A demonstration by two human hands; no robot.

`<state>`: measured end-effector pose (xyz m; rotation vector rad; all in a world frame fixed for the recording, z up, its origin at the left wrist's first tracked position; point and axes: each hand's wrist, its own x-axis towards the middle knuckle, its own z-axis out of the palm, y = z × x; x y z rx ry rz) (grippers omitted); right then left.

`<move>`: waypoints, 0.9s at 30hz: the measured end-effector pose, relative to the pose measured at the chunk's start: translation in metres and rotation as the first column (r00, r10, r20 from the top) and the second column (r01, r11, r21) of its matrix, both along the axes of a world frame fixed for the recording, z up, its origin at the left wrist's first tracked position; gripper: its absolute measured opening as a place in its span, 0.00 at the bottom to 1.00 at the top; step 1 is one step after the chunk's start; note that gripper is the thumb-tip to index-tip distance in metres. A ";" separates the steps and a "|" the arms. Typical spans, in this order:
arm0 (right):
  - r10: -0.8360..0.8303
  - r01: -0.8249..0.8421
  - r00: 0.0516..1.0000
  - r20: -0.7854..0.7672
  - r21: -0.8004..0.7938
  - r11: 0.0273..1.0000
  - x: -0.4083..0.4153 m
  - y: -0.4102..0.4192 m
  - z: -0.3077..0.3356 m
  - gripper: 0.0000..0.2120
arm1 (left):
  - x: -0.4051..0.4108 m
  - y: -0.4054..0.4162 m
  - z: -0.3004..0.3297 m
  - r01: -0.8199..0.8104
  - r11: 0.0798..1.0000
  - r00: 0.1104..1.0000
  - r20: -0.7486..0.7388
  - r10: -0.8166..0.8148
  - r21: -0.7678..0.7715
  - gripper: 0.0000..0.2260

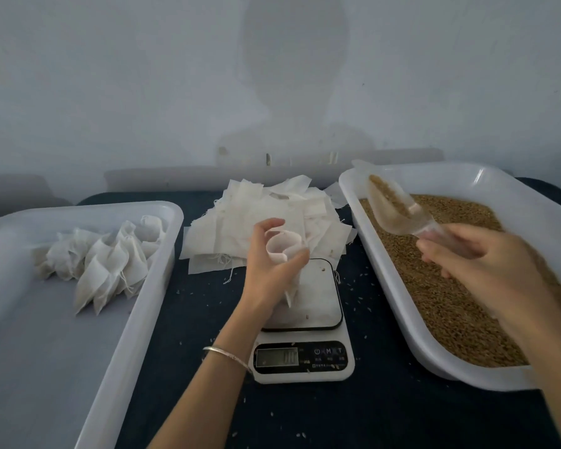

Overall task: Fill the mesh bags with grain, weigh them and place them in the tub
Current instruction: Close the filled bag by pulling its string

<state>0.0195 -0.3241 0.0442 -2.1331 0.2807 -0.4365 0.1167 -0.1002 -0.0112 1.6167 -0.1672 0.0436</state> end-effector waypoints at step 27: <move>-0.107 0.110 0.994 0.025 -0.249 0.962 -0.005 -0.001 -0.024 0.04 | -0.013 0.087 -0.042 -0.344 0.914 0.938 -0.112 0.327 -0.215 0.20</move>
